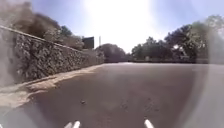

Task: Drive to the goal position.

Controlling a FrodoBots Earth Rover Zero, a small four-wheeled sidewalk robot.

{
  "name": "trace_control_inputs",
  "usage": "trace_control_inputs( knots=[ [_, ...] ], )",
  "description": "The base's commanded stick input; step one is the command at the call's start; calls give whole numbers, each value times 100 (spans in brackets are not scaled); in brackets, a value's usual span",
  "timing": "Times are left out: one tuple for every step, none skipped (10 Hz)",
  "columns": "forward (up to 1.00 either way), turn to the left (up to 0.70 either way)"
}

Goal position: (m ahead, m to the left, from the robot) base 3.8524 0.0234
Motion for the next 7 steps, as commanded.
trace_control_inputs(
  knots=[
    [70,0],
    [70,0],
    [70,0],
    [70,0],
    [70,0],
    [70,0],
    [70,0]
  ],
)
